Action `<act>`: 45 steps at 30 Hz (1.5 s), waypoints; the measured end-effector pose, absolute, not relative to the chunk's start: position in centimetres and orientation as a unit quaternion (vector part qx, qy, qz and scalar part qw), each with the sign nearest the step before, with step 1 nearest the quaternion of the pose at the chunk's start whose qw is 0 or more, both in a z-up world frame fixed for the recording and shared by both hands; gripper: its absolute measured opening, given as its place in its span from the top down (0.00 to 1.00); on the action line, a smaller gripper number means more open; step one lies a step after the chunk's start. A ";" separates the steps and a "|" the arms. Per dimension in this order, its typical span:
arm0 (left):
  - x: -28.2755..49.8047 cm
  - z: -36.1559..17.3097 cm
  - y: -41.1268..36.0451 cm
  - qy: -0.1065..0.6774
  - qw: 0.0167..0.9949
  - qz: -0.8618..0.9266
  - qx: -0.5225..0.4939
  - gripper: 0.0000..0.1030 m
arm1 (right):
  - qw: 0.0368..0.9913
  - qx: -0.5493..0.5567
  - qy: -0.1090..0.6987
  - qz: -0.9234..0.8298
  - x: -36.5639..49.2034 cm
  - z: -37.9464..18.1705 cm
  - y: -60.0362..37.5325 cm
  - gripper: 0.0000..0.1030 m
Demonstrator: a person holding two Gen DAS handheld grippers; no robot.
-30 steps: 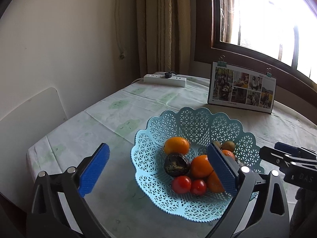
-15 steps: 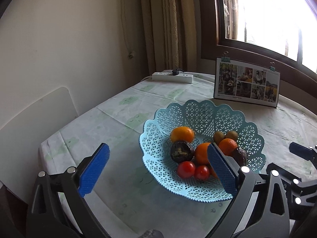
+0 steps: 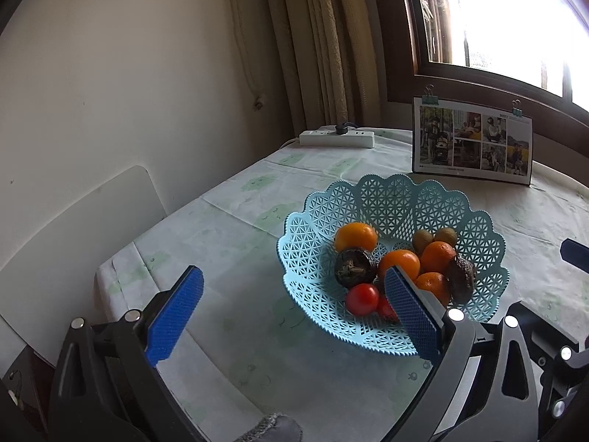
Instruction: Organize fruits
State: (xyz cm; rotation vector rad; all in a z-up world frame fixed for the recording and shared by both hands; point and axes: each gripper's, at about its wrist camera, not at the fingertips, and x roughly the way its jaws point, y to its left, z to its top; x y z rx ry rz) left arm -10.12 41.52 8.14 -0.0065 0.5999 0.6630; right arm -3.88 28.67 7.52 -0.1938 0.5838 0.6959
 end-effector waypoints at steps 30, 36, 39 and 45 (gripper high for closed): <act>-10.7 7.8 42.0 0.290 0.897 0.333 0.011 0.03 | 0.893 -0.112 0.285 0.328 -4.0 7.8 30.5 0.05; -10.8 7.7 42.0 0.290 0.897 0.334 0.017 0.03 | 0.890 -0.111 0.298 0.326 -3.7 7.6 30.6 0.05; -10.8 7.7 42.0 0.291 0.897 0.333 0.019 0.03 | 0.890 -0.113 0.299 0.326 -3.7 7.5 30.7 0.05; -10.8 7.6 42.0 0.292 0.896 0.332 0.020 0.03 | 0.888 -0.116 0.300 0.327 -3.8 7.3 30.9 0.05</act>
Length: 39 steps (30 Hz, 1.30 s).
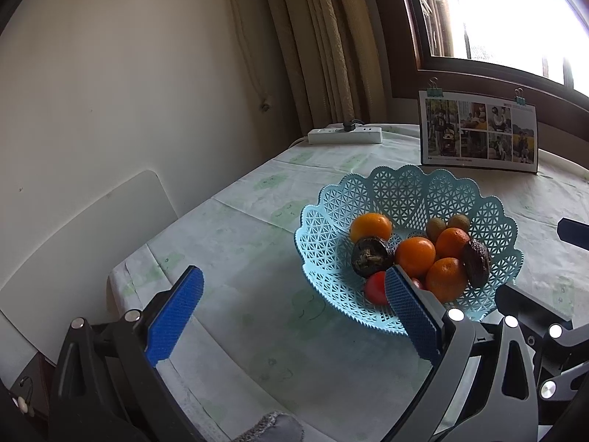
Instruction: Organize fruits
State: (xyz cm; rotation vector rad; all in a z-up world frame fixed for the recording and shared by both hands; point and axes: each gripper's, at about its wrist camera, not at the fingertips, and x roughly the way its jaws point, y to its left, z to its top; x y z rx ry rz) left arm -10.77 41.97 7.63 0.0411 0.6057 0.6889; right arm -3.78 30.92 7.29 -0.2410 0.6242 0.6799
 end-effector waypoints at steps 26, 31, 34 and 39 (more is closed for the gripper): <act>-10.7 7.5 42.0 0.297 0.894 0.334 0.019 0.03 | 0.887 -0.120 0.304 0.325 -3.8 7.1 31.1 0.05; -10.6 7.5 42.0 0.297 0.894 0.335 0.018 0.03 | 0.887 -0.121 0.305 0.326 -3.8 7.1 31.2 0.05; -10.6 7.4 42.0 0.297 0.894 0.335 0.018 0.03 | 0.885 -0.120 0.307 0.328 -3.8 7.0 31.2 0.05; -10.6 7.4 42.1 0.297 0.894 0.334 0.019 0.03 | 0.885 -0.119 0.308 0.329 -3.9 7.0 31.3 0.05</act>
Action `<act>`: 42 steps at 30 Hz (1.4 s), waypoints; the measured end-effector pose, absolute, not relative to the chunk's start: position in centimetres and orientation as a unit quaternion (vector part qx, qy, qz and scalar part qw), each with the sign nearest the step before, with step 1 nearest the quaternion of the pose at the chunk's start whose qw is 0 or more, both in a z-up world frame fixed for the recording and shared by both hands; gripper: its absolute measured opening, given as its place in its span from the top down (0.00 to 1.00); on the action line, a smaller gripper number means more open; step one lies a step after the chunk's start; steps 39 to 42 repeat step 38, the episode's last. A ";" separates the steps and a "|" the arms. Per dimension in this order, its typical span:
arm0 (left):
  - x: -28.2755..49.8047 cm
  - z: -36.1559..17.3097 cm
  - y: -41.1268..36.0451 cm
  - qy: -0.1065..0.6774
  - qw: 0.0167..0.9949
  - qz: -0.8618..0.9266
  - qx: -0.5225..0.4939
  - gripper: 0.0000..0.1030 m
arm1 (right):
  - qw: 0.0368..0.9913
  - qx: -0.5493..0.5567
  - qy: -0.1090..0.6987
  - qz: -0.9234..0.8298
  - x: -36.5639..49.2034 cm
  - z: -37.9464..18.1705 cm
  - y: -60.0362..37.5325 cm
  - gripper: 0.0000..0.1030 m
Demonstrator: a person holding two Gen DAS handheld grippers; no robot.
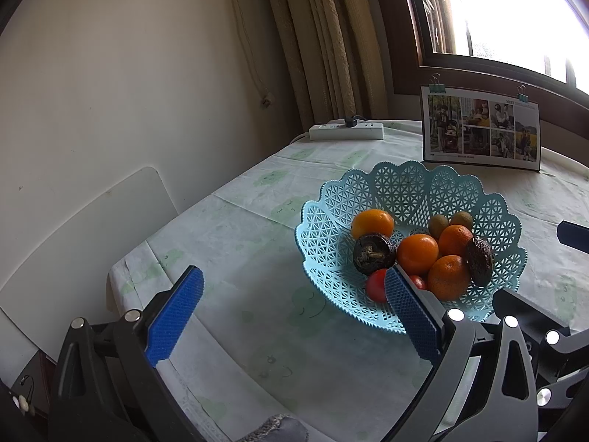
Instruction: Organize fruits
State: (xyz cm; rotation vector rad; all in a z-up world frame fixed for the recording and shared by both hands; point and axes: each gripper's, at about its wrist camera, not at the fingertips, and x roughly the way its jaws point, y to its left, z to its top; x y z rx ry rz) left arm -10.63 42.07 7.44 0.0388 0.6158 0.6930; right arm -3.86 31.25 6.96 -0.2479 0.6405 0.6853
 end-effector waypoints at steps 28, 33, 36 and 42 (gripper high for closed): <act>-10.9 7.2 42.3 0.300 0.893 0.335 0.021 0.03 | 0.879 -0.119 0.313 0.340 -3.8 6.7 31.4 0.05; -10.9 7.4 41.9 0.302 0.893 0.332 0.025 0.03 | 0.875 -0.114 0.327 0.338 -3.5 6.6 31.1 0.05; -10.7 7.6 41.4 0.303 0.894 0.329 0.027 0.03 | 0.876 -0.109 0.334 0.331 -3.3 6.5 30.3 0.05; -10.6 7.8 40.9 0.302 0.895 0.326 0.028 0.03 | 0.878 -0.104 0.340 0.319 -3.0 6.4 29.3 0.05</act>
